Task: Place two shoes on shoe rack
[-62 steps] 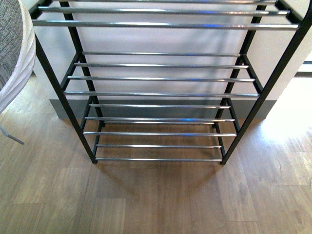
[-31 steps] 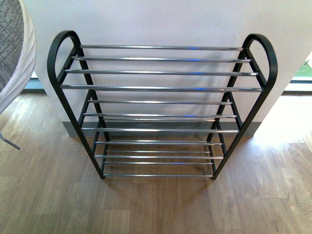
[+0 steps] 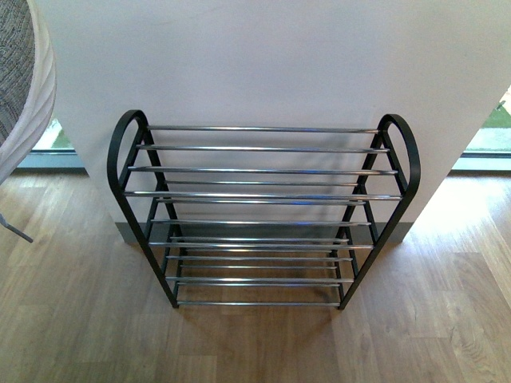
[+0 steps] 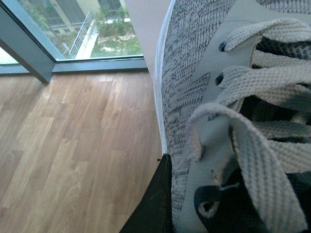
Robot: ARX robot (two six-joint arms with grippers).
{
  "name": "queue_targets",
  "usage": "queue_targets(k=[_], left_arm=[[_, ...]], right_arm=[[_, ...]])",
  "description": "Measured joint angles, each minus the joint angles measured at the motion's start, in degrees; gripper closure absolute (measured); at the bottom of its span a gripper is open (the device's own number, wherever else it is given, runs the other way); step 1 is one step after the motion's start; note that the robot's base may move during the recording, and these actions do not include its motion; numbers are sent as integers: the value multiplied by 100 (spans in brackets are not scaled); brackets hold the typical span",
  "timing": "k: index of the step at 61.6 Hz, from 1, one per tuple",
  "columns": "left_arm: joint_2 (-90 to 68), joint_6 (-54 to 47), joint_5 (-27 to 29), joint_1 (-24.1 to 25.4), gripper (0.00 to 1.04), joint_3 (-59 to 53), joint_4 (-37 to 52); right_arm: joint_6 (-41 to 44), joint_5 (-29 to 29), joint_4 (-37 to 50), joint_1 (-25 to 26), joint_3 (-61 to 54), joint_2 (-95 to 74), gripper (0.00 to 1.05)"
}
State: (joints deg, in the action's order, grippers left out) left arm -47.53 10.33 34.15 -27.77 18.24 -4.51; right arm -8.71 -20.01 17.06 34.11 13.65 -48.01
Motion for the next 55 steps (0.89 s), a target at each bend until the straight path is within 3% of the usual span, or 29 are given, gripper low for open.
queue_targets(k=[5,10,27,42,55], left_arm=[[0,-2,2,0,103,0,0],[0,-2,-13,-4,103,0,0],[0,0,2,-4,103,0,0],[0,0,-2,-9,103,0,-2],[0,-2,-4,-9,103,0,0]], right_arm=[[459,-492,365,-90,26,-17,103],[542,-459,118,-378,275,-122,103],[20,1067,-649,-1967,1320,-1475,103],[-1320,2087,-881,-3585,2898,-3501,103],[-2409,2944,-1473,-3910,4378,-5619,103]])
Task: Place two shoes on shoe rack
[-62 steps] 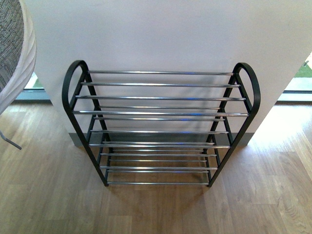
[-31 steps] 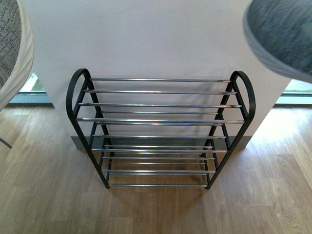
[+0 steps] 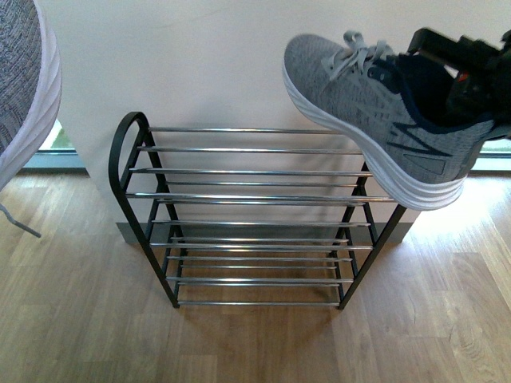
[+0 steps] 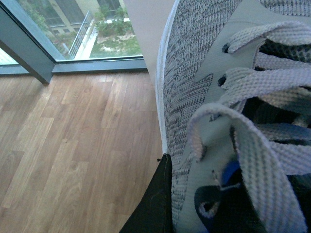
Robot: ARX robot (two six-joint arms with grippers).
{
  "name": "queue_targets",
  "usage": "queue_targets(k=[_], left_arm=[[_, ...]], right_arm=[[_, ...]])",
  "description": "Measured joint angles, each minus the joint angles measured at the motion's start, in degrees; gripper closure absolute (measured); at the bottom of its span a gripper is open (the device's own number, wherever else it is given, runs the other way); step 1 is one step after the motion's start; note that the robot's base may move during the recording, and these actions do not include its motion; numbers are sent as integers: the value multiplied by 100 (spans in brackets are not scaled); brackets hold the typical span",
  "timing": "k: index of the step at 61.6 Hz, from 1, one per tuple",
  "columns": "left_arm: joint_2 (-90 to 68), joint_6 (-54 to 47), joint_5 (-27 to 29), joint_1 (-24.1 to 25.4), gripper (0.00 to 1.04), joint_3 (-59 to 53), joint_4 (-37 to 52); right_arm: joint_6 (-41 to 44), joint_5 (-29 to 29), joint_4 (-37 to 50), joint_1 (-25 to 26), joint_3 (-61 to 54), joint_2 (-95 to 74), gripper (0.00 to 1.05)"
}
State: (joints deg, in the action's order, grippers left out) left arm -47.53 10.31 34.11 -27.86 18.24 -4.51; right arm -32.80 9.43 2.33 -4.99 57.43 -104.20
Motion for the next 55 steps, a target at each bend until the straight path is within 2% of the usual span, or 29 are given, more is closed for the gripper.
queue_targets(k=[15,31,55], left_arm=[[0,0,-2,0,103,0,0],[0,0,-2,0,103,0,0],[0,0,0,0,103,0,0]], right_arm=[[-671,382,-660,50,1552,-1576,103],[-802,796,-1038,328,2562,-2542,103],[-1196,638,-1484,435,3294,-2940,103]])
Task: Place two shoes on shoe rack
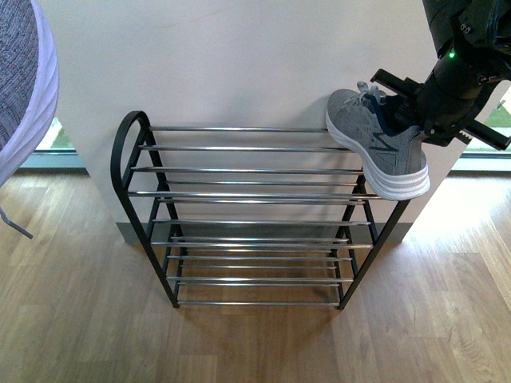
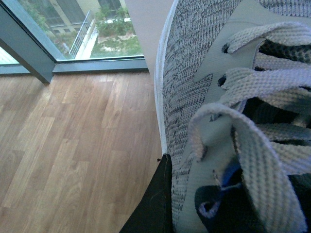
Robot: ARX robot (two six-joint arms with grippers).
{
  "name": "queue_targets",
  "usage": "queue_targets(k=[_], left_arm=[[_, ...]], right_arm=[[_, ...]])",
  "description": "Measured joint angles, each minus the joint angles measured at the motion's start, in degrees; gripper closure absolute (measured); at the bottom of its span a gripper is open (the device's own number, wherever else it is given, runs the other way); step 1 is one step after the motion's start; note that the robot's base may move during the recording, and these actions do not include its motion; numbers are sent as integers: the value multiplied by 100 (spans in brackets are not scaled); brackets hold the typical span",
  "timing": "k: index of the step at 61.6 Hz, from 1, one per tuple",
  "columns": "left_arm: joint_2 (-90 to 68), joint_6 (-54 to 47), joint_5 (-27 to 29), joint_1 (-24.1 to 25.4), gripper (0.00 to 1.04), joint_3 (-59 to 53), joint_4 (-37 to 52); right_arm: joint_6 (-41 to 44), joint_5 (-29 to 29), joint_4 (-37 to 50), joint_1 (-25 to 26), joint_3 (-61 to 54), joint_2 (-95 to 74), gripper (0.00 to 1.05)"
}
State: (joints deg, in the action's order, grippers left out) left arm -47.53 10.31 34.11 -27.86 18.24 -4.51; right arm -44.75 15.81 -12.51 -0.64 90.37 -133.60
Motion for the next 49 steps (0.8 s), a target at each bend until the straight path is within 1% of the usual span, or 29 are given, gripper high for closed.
queue_targets(k=[9,16,20,37,49], left_arm=[[0,0,0,0,103,0,0],[0,0,0,0,103,0,0],[0,2,0,0,103,0,0],[0,0,-2,0,103,0,0],[0,2,0,0,103,0,0]], right_arm=[[-170,-114,72,-57,-48,55,103],[-339,-321,195,-131,-225,162,103],[-520,-363,214,-249,-426,310,103],[-1255,-101,249,-734,-852,787,103],[-1561,-66,382,-824,-975,623,103]])
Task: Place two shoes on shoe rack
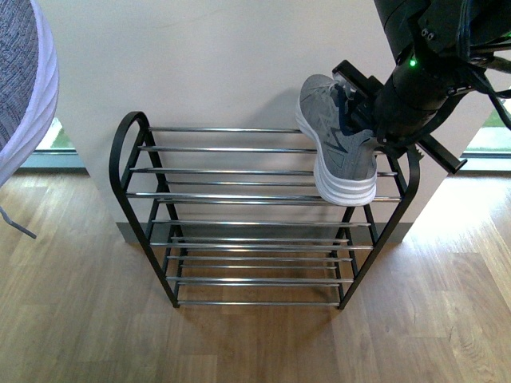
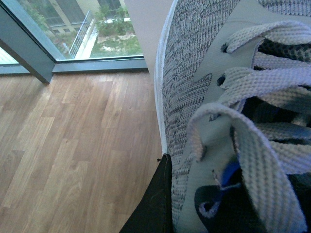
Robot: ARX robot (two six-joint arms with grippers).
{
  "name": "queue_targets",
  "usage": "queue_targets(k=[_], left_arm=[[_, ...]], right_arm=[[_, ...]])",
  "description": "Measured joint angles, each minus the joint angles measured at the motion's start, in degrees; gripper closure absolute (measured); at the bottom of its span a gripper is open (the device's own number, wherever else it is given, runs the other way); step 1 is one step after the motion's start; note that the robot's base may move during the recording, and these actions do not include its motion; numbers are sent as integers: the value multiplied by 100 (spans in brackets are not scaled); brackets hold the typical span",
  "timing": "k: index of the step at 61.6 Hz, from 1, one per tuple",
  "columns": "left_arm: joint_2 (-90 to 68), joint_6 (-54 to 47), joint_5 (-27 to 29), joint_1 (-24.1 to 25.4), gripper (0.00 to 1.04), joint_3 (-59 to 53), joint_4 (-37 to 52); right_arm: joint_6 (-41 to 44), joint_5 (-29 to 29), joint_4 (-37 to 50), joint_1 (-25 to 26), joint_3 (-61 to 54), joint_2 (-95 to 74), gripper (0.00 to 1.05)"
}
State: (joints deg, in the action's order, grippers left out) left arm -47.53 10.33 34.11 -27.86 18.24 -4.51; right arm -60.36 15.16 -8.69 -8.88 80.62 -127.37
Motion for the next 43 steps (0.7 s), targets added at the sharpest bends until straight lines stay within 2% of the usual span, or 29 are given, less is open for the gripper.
queue_targets(k=[36,38,43], left_arm=[[0,-2,-2,0,103,0,0],[0,0,0,0,103,0,0],[0,-2,-4,0,103,0,0]], right_arm=[[173,295,-162,334,1080,-1093,103],[223,238,-68,343,1056,-1093,99],[358,133,273,367,968,-1056,80]])
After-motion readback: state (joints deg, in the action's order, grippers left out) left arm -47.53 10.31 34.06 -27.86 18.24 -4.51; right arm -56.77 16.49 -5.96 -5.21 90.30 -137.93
